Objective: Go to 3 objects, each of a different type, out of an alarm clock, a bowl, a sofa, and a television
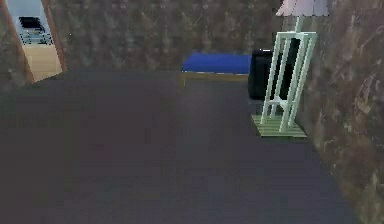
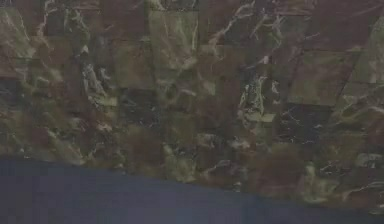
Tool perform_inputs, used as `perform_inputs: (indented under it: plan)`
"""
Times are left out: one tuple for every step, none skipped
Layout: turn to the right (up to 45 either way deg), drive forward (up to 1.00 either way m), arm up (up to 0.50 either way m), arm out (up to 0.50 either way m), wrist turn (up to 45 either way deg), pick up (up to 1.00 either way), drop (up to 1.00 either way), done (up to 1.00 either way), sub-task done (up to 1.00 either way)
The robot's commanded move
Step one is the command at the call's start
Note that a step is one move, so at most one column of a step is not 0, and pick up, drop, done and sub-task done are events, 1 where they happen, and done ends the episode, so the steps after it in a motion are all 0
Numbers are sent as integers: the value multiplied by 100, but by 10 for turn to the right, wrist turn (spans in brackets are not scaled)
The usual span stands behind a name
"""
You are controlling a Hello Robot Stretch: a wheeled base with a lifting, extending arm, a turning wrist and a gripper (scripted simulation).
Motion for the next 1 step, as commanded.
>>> perform_inputs:
  plan:
    - [-270,0,0,0,0,0,0,0,0]
